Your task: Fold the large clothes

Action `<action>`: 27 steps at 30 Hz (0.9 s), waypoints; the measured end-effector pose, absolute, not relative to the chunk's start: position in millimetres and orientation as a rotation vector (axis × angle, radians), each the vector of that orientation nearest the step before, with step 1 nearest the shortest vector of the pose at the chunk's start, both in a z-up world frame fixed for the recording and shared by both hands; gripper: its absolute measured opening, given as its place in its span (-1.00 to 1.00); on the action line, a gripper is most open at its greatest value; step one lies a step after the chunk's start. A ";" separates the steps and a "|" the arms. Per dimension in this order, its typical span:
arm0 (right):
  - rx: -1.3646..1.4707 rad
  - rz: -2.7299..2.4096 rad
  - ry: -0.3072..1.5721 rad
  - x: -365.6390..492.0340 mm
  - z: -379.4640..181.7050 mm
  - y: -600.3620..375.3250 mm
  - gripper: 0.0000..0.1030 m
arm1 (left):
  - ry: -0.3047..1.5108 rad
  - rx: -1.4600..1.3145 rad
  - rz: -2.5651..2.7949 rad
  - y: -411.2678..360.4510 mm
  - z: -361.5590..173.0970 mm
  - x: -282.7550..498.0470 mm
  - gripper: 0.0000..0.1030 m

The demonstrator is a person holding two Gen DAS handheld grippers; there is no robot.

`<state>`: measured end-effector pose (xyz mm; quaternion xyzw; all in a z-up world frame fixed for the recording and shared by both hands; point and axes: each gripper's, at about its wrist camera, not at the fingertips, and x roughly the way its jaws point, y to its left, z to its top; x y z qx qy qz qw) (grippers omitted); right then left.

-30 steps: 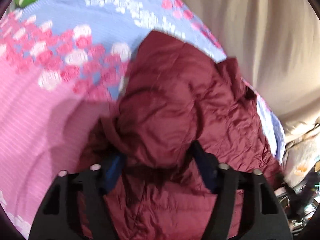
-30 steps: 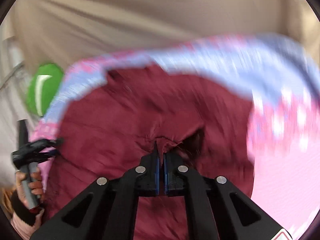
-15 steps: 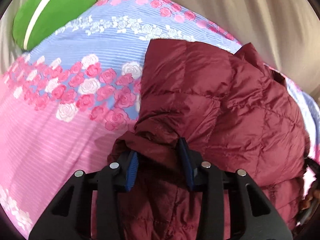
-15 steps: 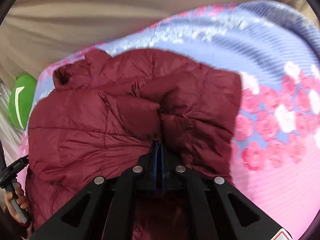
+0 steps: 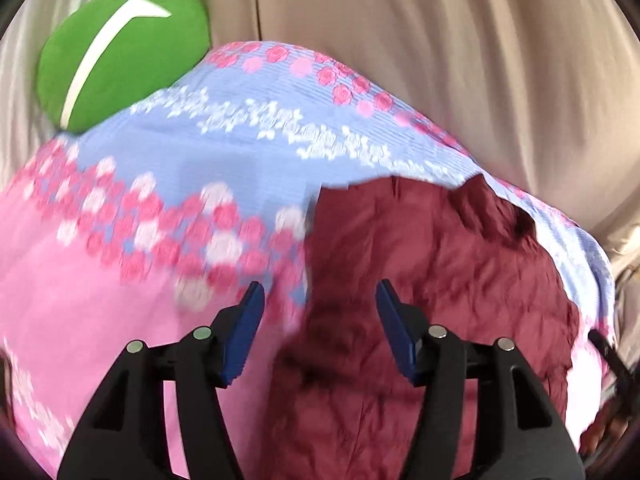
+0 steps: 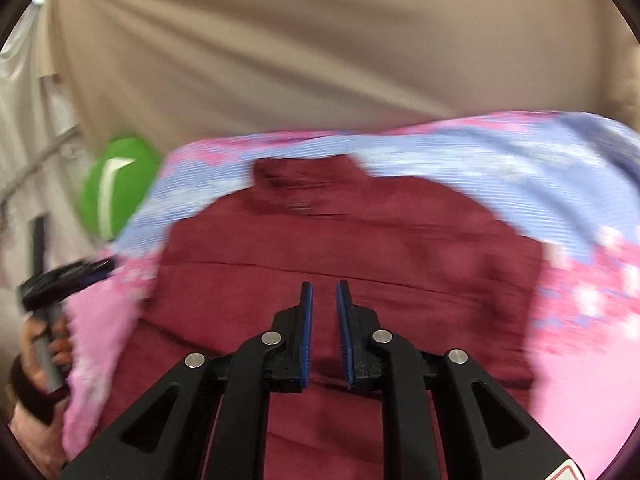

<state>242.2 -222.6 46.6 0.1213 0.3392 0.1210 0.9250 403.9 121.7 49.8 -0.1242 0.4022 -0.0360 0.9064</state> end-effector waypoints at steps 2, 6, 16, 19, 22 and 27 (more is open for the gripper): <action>0.230 0.322 0.713 257.1 46.0 -187.7 -0.72 | 0.890 -0.236 -0.098 109.7 44.6 438.9 0.12; 0.149 0.475 0.754 278.5 33.8 -106.3 -0.72 | 1.011 -0.216 -0.094 94.2 11.6 498.5 0.11; -0.006 0.562 0.966 307.2 -50.5 -17.8 -0.79 | 1.050 -0.020 0.029 74.7 -33.0 543.9 0.54; -0.013 0.493 0.873 291.3 -19.2 -44.6 -0.81 | 1.019 -0.067 0.036 82.8 -19.6 532.6 0.31; -0.023 0.325 0.741 267.3 15.4 -102.3 -0.79 | 0.911 -0.080 -0.020 89.1 15.8 491.0 0.33; 0.206 0.138 0.709 254.3 31.2 -211.5 -0.71 | 0.815 0.024 -0.145 62.2 44.0 425.1 0.53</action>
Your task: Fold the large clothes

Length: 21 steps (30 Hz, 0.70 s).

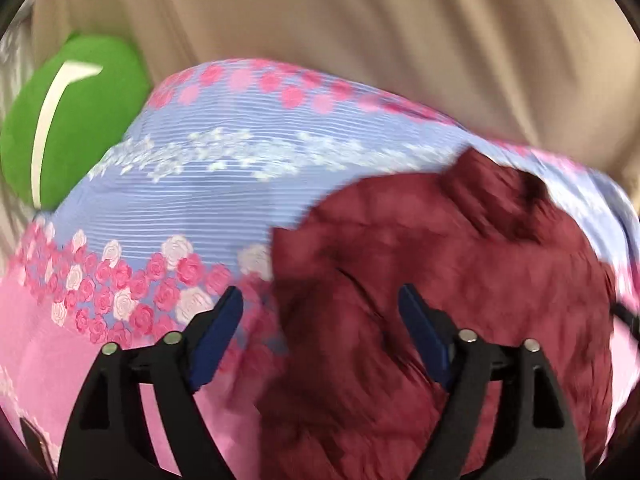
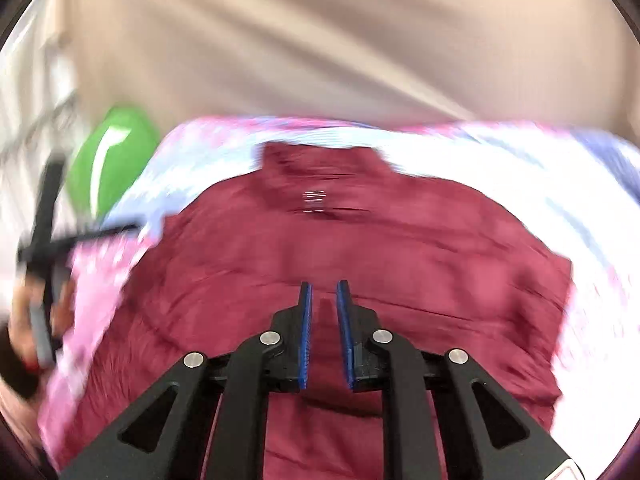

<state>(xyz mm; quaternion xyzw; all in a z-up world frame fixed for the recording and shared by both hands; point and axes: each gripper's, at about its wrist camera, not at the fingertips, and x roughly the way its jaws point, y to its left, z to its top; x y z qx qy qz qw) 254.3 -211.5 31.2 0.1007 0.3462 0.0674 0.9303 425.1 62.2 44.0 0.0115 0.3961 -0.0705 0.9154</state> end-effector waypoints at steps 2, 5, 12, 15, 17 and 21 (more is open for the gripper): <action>0.209 0.057 0.757 264.4 14.2 -239.7 -0.71 | 0.854 0.080 -0.162 46.8 26.4 417.6 0.53; 0.123 -0.155 0.874 284.2 -33.9 -268.9 -0.83 | 0.929 0.170 -0.101 37.9 -15.1 421.8 0.55; 0.239 -0.092 0.786 264.1 -13.7 -271.4 -0.83 | 0.981 0.039 -0.073 71.2 -33.4 422.2 0.52; 0.205 -0.008 0.694 256.8 18.5 -238.2 -0.82 | 0.923 0.020 -0.105 67.2 -12.5 410.9 0.53; 0.181 0.072 0.698 266.5 21.5 -218.6 -0.82 | 0.902 0.044 -0.114 55.9 -8.3 409.2 0.56; 0.028 0.023 0.783 304.0 -13.3 -193.1 -0.90 | 0.916 0.137 -0.051 39.3 -28.2 420.6 0.61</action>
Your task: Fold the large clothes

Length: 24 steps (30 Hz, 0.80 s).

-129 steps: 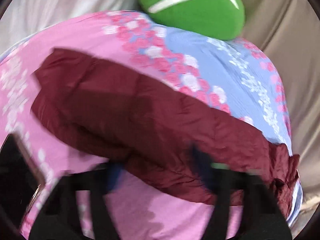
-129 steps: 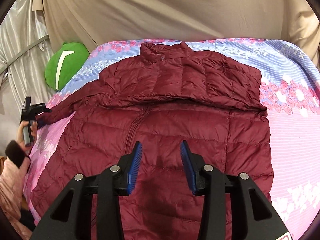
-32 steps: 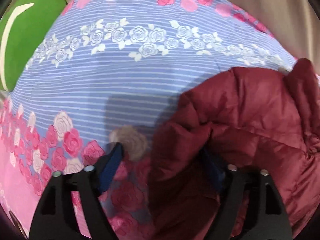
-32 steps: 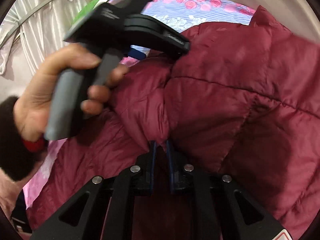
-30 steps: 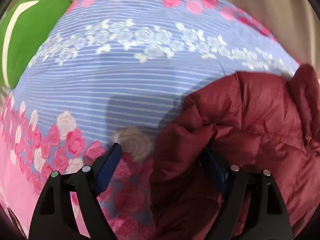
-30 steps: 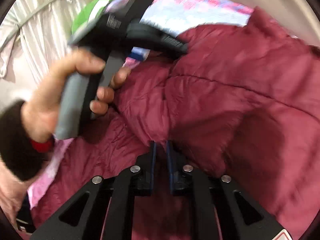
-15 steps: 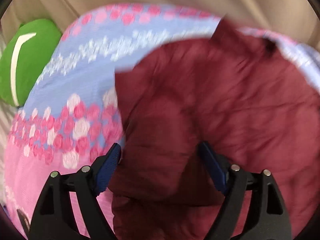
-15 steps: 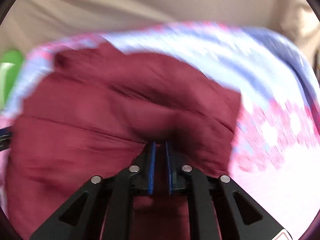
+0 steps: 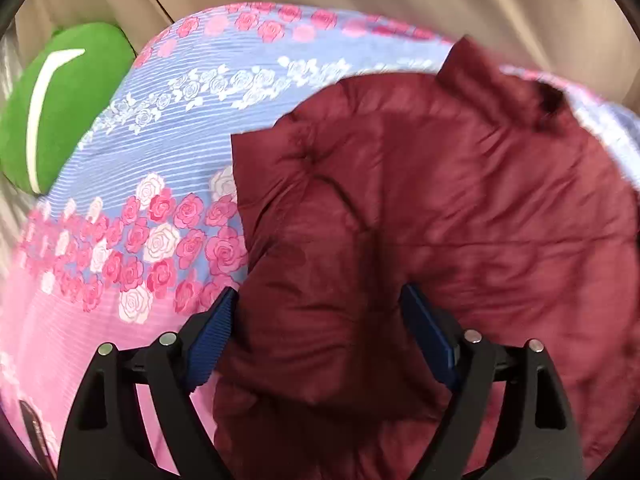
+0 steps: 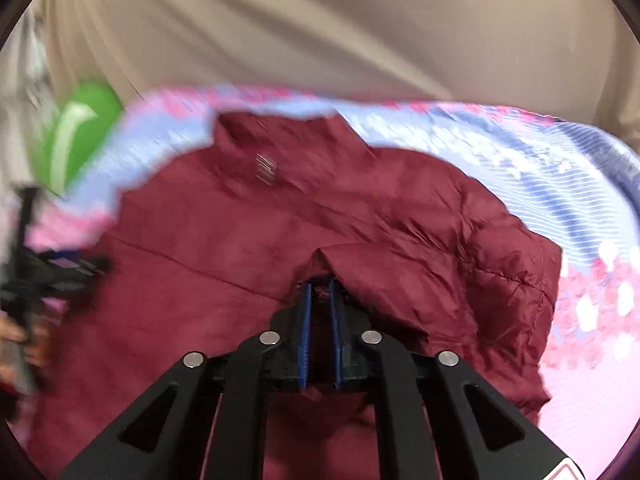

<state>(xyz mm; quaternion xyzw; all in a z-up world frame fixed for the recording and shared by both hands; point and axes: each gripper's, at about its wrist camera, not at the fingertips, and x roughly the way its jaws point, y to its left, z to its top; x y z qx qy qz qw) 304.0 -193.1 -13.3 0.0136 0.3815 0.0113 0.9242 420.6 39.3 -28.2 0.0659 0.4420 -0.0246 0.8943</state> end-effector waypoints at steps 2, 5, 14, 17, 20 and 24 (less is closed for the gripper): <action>0.012 -0.075 0.805 311.1 -28.7 -217.2 -0.91 | 0.933 0.105 -0.046 46.6 -38.0 425.4 0.64; 0.106 -0.217 0.762 293.4 -19.0 -263.4 -0.84 | 0.958 0.032 -0.069 60.1 -39.8 426.7 0.66; 0.073 0.152 0.684 273.6 17.3 -189.7 -0.69 | 0.932 0.060 -0.044 52.8 -42.1 422.7 0.67; -0.015 0.093 0.793 308.6 -28.2 -181.9 -0.81 | 0.937 0.054 -0.045 57.4 -43.6 425.9 0.70; 0.072 -0.002 0.813 313.2 -46.6 -228.5 -0.96 | 0.923 0.066 -0.041 65.4 -46.5 422.4 0.76; 0.218 -0.194 0.789 284.7 -36.5 -304.3 -1.00 | 0.919 0.052 -0.036 78.3 -45.5 416.0 0.78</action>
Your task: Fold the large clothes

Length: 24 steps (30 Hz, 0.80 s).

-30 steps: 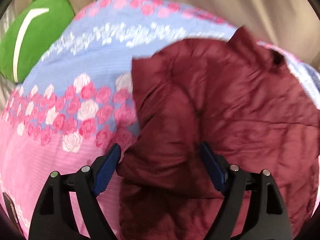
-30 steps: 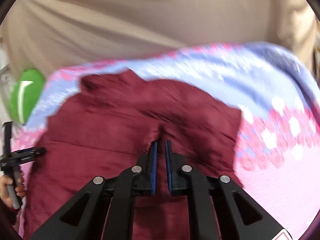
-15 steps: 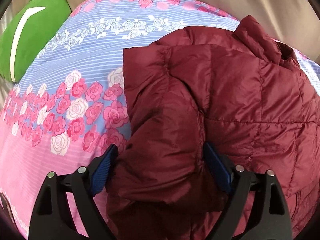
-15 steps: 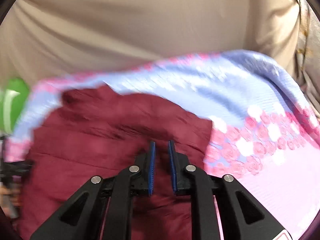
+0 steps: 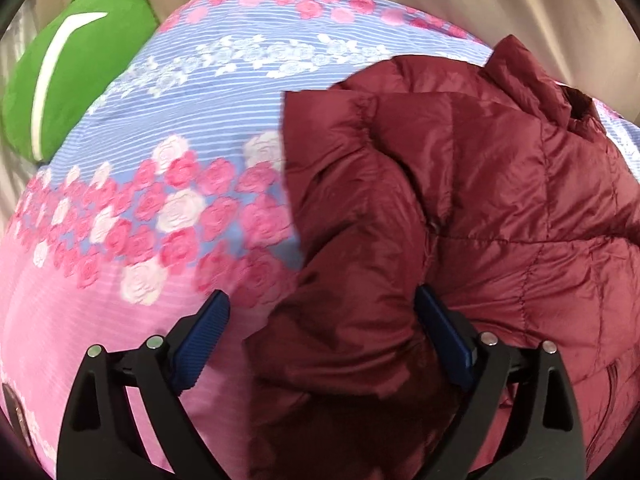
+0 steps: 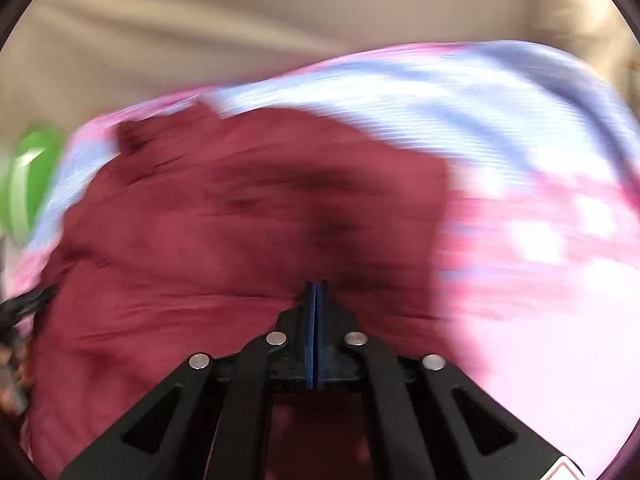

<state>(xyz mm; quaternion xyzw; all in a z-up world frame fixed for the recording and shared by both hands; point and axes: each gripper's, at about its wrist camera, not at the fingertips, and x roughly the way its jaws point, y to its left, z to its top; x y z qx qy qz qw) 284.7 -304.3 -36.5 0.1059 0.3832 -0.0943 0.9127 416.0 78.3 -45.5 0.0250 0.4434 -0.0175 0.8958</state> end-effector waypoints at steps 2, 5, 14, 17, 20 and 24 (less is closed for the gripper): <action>0.255 -0.227 0.757 251.4 -25.6 -325.8 -0.85 | 0.899 0.052 -0.024 84.4 -36.5 403.5 0.77; 0.260 -0.232 0.719 188.4 -2.8 -336.1 -0.70 | 0.881 0.035 -0.055 95.7 -16.0 364.1 0.75; 0.293 -0.062 0.794 -21.2 -16.8 -289.6 0.16 | 1.008 -0.098 -0.253 149.2 -5.6 214.8 0.86; 0.336 -0.044 0.840 -63.7 -36.8 -276.2 0.21 | 1.074 -0.146 -0.267 168.6 -27.0 168.3 0.86; 0.372 -0.059 0.850 -95.3 -49.9 -269.0 0.29 | 1.100 -0.213 -0.261 182.2 -43.2 135.1 0.86; 0.416 -0.079 0.860 -115.9 -68.8 -269.2 0.30 | 1.111 -0.286 -0.264 194.1 -59.3 100.7 0.86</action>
